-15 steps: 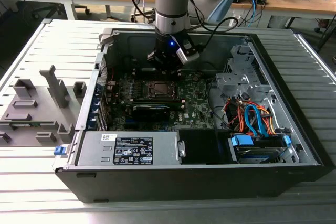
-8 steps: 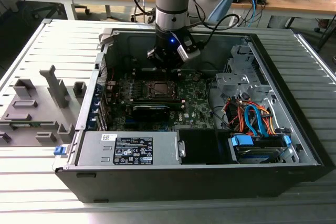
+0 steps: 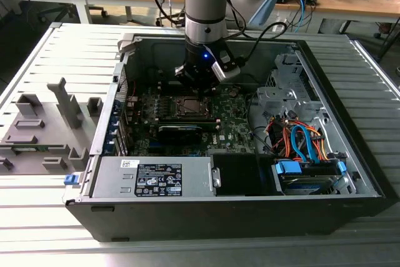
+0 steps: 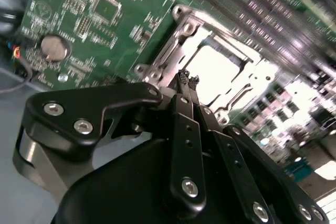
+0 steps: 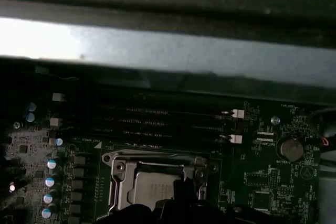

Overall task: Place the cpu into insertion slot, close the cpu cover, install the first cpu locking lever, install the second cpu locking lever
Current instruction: 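Install the first cpu locking lever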

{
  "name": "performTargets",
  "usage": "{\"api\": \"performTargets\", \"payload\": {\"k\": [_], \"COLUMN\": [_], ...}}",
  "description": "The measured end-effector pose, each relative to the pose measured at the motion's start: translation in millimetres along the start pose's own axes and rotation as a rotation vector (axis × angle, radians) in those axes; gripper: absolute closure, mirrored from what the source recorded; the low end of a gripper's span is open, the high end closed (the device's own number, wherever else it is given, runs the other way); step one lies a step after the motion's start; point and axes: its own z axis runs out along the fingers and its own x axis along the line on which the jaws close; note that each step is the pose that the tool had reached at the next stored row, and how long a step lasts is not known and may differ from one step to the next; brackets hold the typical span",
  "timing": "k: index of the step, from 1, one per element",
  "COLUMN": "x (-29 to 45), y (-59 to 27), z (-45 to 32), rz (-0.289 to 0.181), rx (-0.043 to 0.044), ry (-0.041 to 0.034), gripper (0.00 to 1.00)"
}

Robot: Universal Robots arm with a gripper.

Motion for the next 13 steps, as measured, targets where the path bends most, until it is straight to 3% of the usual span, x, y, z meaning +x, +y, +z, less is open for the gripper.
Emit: {"api": "performTargets", "payload": {"k": [5,13], "x": [0.4,-0.3], "y": [-6.2,-6.9], "z": [-4.4,-39.5], "rz": [0.0,0.0], "rx": [0.0014,0.0012], "ry": [0.0002,0.0001], "gripper": [0.89,0.89]}}
